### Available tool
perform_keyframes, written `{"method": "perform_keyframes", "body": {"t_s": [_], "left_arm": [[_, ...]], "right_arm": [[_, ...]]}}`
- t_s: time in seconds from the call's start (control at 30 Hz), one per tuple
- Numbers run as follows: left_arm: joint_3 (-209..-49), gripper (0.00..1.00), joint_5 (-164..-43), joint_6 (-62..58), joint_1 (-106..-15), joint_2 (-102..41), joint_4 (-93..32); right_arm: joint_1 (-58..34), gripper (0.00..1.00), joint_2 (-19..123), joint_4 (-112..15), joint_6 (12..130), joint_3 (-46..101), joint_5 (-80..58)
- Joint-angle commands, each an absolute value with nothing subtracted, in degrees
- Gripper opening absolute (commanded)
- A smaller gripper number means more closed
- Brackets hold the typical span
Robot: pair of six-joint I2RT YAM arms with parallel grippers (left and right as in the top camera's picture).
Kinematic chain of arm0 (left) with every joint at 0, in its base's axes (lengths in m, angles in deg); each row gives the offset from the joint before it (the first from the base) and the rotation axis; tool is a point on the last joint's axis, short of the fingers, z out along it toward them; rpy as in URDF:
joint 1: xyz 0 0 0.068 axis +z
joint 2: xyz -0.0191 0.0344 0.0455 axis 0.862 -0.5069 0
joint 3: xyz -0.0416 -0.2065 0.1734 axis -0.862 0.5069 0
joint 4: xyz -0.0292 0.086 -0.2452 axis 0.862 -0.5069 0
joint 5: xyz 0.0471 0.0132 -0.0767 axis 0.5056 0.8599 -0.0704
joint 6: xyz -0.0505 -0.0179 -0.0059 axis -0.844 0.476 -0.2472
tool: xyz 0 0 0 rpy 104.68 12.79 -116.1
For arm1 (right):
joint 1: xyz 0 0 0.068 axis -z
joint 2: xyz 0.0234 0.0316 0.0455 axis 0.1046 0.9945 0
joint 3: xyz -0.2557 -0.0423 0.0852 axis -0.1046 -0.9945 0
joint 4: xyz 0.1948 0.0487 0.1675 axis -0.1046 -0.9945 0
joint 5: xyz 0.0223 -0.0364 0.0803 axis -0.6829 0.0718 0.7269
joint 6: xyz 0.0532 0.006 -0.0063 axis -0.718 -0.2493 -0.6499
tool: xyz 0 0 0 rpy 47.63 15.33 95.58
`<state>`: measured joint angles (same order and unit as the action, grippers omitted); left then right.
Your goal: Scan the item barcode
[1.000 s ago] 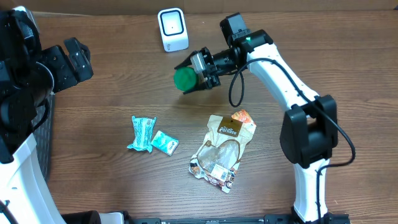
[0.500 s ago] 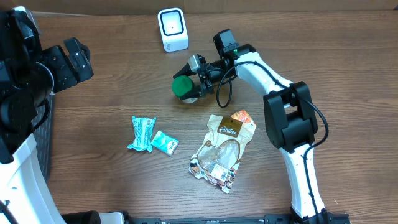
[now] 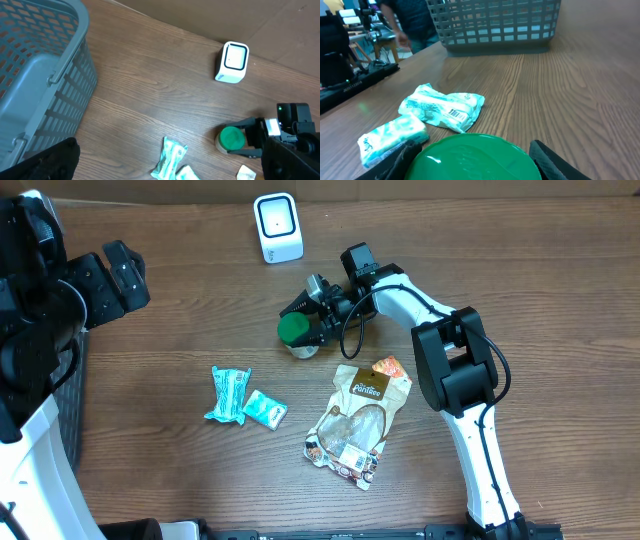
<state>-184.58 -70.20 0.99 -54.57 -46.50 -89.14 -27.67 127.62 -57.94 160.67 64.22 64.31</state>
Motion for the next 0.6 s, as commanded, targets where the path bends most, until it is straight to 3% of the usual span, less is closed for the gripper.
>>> {"method": "perform_keyframes", "body": {"t_s": [0.0, 0.13, 0.33, 0.57], "left_arm": [[-185.0, 1.00, -69.7, 0.4, -54.3, -46.7, -88.9], [-185.0, 1.00, -69.7, 0.4, -54.3, -46.7, -88.9], [-185.0, 0.99, -69.7, 0.4, -54.3, -46.7, -88.9], [-185.0, 1.00, -69.7, 0.4, -54.3, -46.7, -88.9]], "right_arm": [[-27.2, 0.40, 127.1, -58.3, 159.0, 64.6, 67.2], [-27.2, 0.51, 127.1, -58.3, 156.0, 64.6, 67.2], [-25.8, 0.53, 127.1, -59.6, 155.6, 64.7, 67.2], [-25.0, 0.65, 127.1, -61.3, 155.6, 64.7, 67.4]]}}
